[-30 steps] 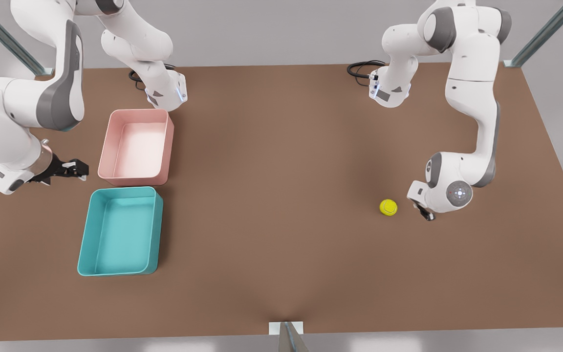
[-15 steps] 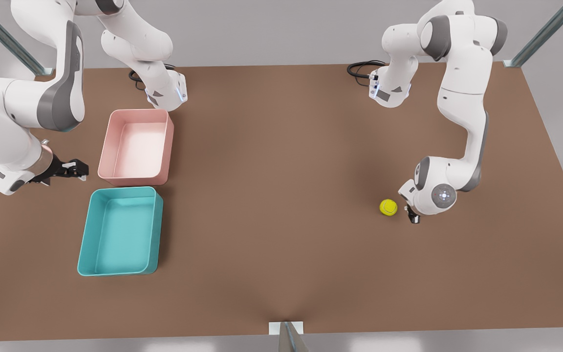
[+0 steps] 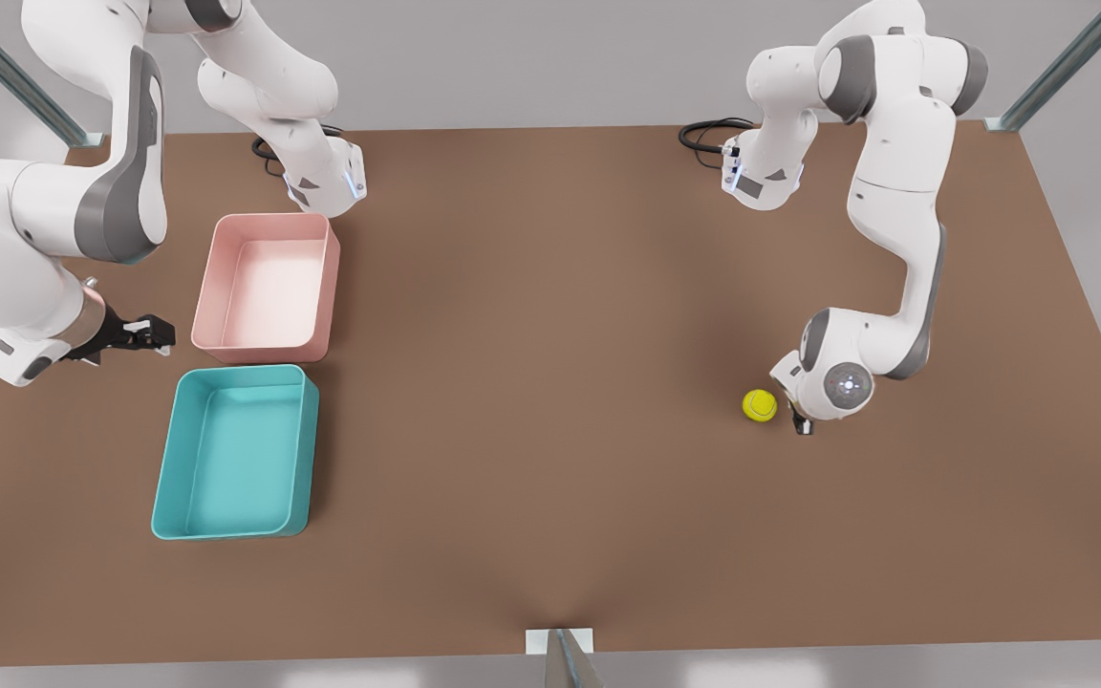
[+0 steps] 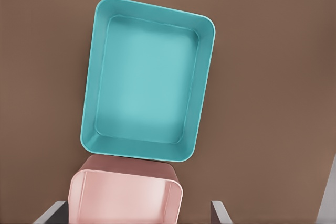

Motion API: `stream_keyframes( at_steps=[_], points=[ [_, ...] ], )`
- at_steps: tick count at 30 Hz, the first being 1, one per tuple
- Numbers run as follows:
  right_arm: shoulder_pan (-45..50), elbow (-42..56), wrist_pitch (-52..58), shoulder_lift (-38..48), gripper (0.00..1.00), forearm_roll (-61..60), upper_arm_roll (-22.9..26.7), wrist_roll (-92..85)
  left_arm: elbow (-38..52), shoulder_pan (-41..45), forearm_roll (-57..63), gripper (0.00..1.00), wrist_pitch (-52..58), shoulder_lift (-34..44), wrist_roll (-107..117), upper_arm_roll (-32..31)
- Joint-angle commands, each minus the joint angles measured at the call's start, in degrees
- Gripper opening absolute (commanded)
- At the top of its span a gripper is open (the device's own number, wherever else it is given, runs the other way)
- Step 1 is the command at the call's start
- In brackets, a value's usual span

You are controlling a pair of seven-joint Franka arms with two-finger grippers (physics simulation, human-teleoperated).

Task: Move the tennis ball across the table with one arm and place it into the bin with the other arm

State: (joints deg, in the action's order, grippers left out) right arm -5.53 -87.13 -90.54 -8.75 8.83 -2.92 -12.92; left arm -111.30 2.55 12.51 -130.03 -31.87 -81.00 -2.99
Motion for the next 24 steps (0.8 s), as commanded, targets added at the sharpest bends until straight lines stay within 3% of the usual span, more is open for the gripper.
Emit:
stream_keyframes(
  at_steps=[1, 4, 7, 8, 10, 12, 13, 14, 15, 16, 18, 21, 24],
  points=[
    [-0.01, 0.03, 0.02, 0.05, 1.00, -0.04, 0.02, -0.26, 0.11, 0.43, -0.55, 0.21, -0.14, 0.05, -1.80, 0.00],
    [-0.01, 0.03, 0.02, 0.05, 1.00, -0.04, 0.02, -0.35, 1.69, 6.76, -5.13, 0.21, -0.14, 0.32, 9.44, 0.00],
    [-0.01, 0.03, 0.02, -0.21, 1.00, -0.04, 0.11, -0.35, 5.65, 18.18, -19.62, 0.21, 0.83, 0.32, 33.16, 0.00],
    [-0.01, 0.03, 0.02, -0.21, 1.00, -0.04, 0.11, -0.35, 5.83, 19.07, -24.46, 0.21, 2.93, 1.28, 41.18, 0.00],
    [-0.01, 0.03, 0.02, -0.30, 1.00, -0.12, 0.11, -0.35, 6.09, 17.23, -22.80, 0.21, 4.25, 1.37, 41.09, 0.00],
    [-0.01, 0.03, 0.02, -0.30, 1.00, -0.12, 0.11, -0.35, 12.76, 12.31, -21.74, 0.21, 19.79, 2.51, 50.56, 1.14],
    [-0.01, 0.03, 0.02, -0.30, 1.00, -0.04, 0.11, -0.35, 21.11, 9.05, -17.44, 0.79, 31.66, 2.51, 76.75, 1.23],
    [-0.01, 0.03, 0.02, -0.30, 1.00, -0.12, 0.11, -0.35, 23.14, 8.35, -14.19, 1.00, 39.31, 6.55, 92.91, 0.87],
    [-0.01, 0.03, 0.02, -0.39, 1.00, -0.12, 0.11, -0.35, 30.75, 6.86, -12.77, 1.00, 42.73, 9.10, 112.74, 0.88],
    [-0.01, 0.03, 0.02, -0.39, 1.00, -0.12, 0.11, -0.35, 38.86, 6.06, -12.86, 1.00, 52.14, 10.95, 115.01, 1.14],
    [-0.01, 0.11, 0.02, -0.39, 1.00, -0.12, 0.11, -0.26, 48.19, 5.71, -2.66, 1.00, 64.55, 10.51, 95.76, -2.55],
    [3.77, 0.20, -0.60, -1.35, 1.00, -1.00, 0.11, 0.44, 45.55, 4.48, -7.85, 1.00, 58.92, 11.83, 106.05, -1.76],
    [11.85, 0.99, -0.51, -3.64, 1.00, -1.00, -0.51, 17.48, 45.29, 3.25, -8.11, 1.00, 58.22, 11.74, 105.69, -1.76]
  ],
)
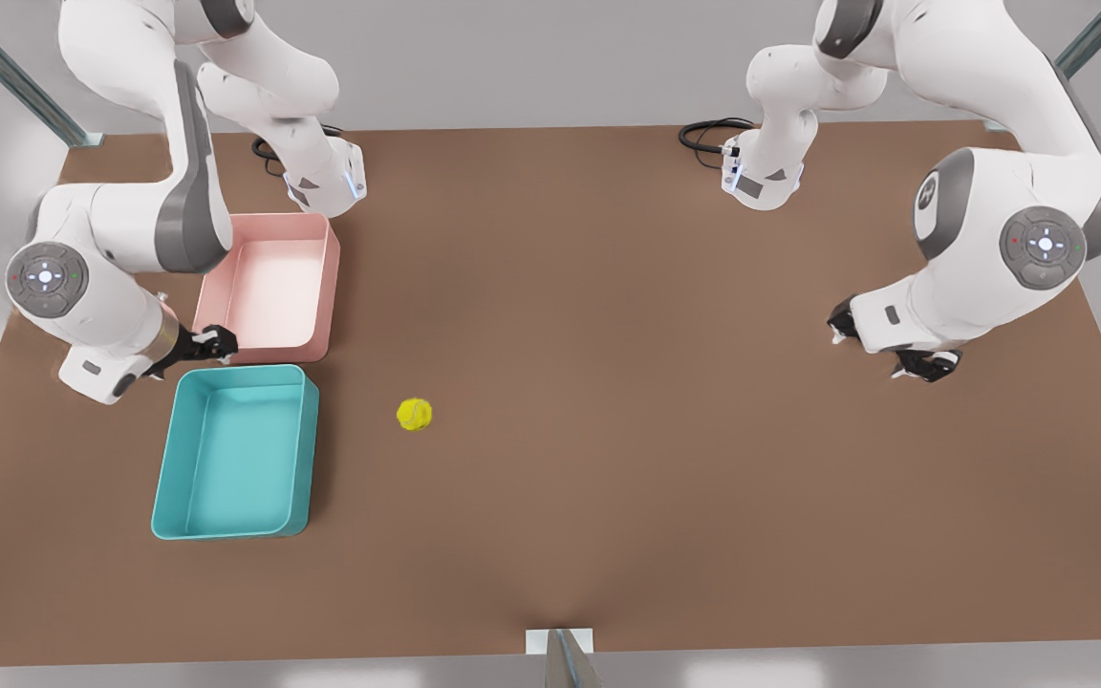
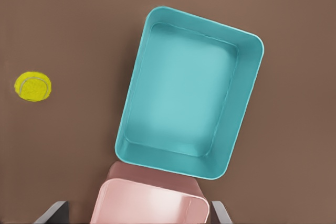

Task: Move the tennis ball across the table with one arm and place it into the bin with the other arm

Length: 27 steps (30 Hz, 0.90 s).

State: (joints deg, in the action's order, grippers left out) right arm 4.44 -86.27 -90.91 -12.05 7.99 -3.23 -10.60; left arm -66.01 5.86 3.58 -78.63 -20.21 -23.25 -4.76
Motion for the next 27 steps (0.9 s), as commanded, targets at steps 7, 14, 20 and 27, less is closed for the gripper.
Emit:
stream_keyframes(
  at_steps=[7, 14, 20, 27],
  points=[
    [6.99, -7.24, -11.92, -1.57, 1.00, 0.01, 1.12, 20.01, -0.70, -0.32, 0.81, 1.00, 4.63, 0.43, 49.44, -0.51],
    [9.71, -9.26, -23.08, -7.99, 1.00, -3.07, 6.04, 20.09, -0.88, -0.14, 0.90, 1.00, 4.81, 0.43, 49.44, -0.60],
    [12.87, -9.26, -23.00, -11.15, 1.00, -3.51, 6.48, 19.13, -1.05, -0.14, 0.99, 1.00, 4.72, 0.34, 49.44, -0.60],
    [13.58, -8.82, -22.82, -15.20, 1.00, 2.20, 6.48, -15.84, -0.97, -0.14, 0.99, 1.00, 4.81, 0.34, 49.44, -0.60]
  ],
)
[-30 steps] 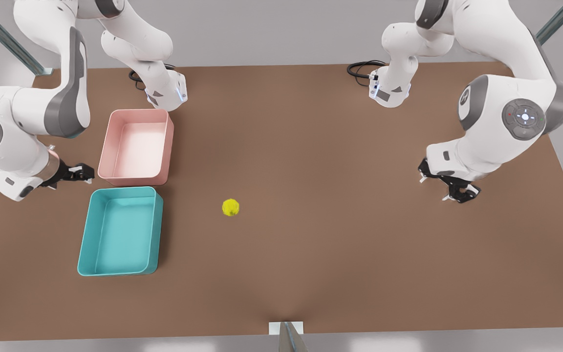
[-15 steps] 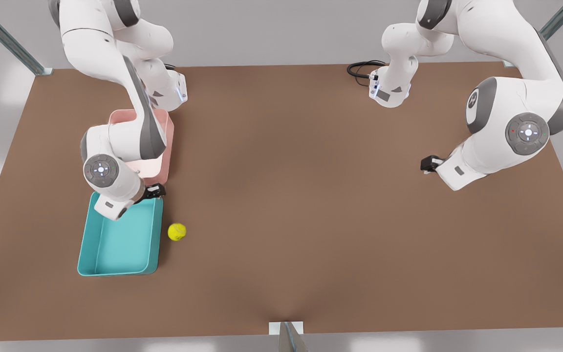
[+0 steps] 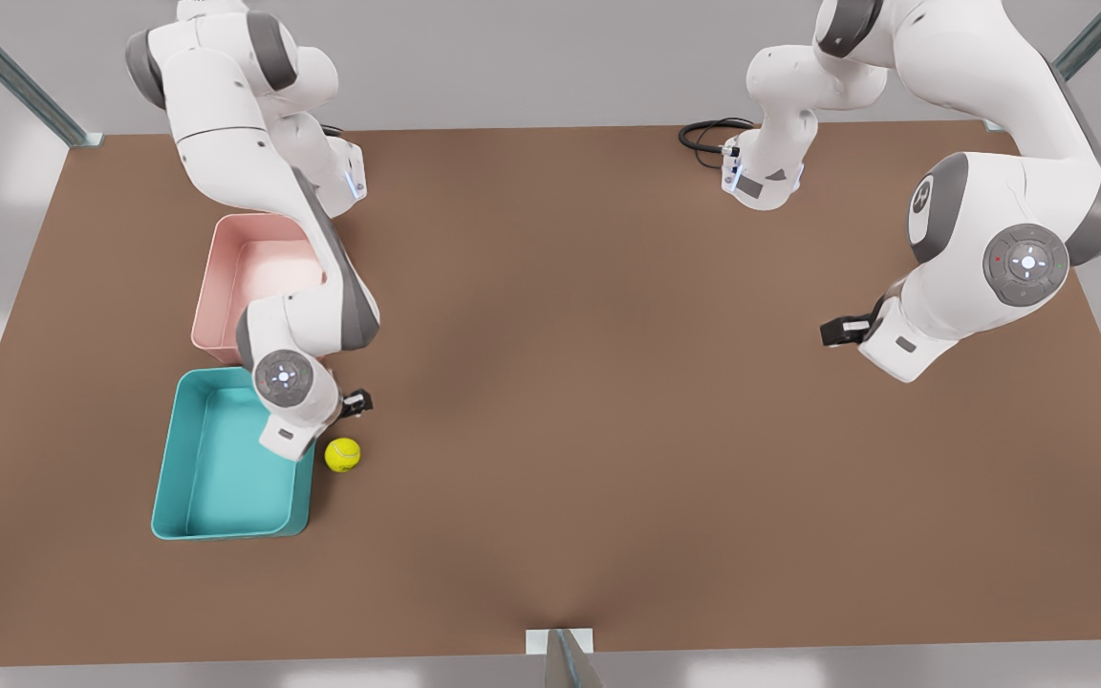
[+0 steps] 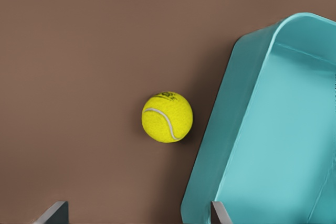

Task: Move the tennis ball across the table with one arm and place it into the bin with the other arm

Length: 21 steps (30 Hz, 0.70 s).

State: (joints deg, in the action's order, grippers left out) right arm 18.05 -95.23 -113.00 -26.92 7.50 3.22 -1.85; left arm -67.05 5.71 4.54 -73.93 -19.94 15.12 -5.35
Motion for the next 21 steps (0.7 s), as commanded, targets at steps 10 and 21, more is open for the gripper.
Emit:
stream_keyframes(
  at_steps=[10, 21],
  points=[
    [-0.03, 4.53, -4.51, -6.83, 1.00, 5.42, -0.49, -59.23, 0.08, 0.00, 0.38, 1.00, 0.10, 0.08, 11.16, -0.01],
    [-0.20, 4.44, -8.20, -11.13, 1.00, 5.68, -0.05, -79.54, 0.16, 0.09, -0.06, 1.00, 1.42, 0.16, 12.30, -0.54]
  ],
)
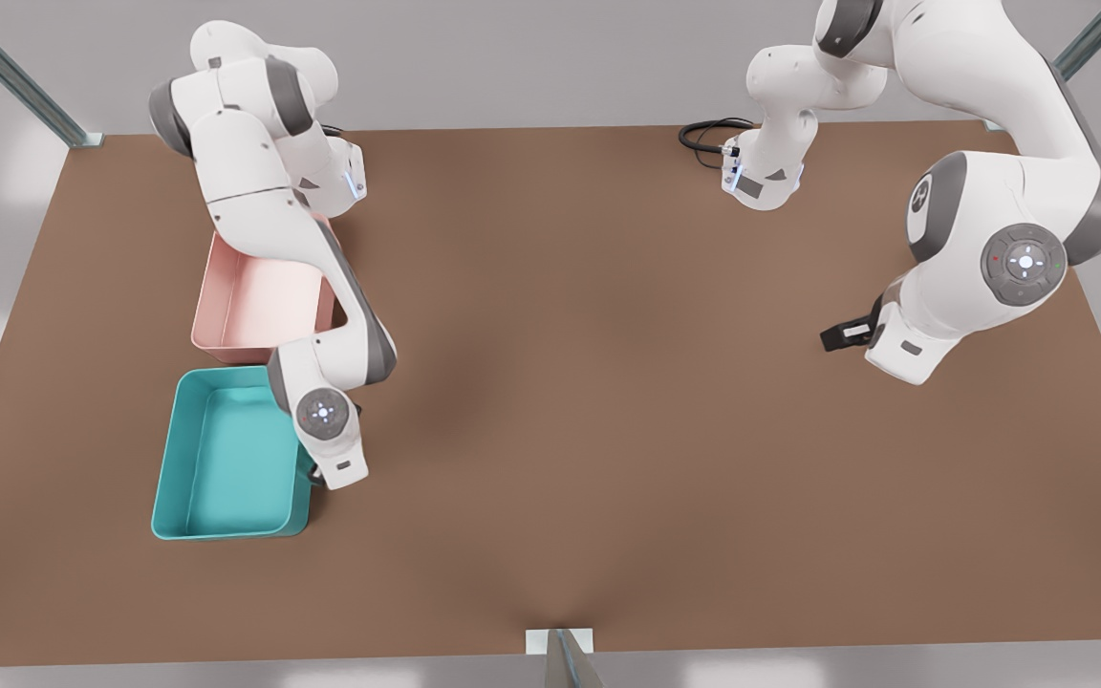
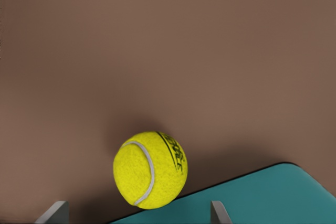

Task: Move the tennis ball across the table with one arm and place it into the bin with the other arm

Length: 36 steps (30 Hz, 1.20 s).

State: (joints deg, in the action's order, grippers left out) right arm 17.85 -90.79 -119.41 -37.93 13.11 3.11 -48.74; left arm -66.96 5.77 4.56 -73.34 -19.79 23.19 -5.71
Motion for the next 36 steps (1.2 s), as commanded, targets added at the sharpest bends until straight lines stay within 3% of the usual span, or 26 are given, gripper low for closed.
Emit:
stream_keyframes(
  at_steps=[1, 36],
  points=[
    [0.00, 0.09, -1.88, -0.47, 1.00, 0.16, -0.03, -32.73, 0.16, -0.05, -0.43, 1.00, 1.80, 0.46, 4.14, -0.26],
    [-0.27, -1.05, -6.89, -3.73, 1.00, -1.60, 0.58, -32.91, -0.02, -0.23, -0.96, 1.00, 1.98, 0.63, 3.97, -1.32]
  ],
)
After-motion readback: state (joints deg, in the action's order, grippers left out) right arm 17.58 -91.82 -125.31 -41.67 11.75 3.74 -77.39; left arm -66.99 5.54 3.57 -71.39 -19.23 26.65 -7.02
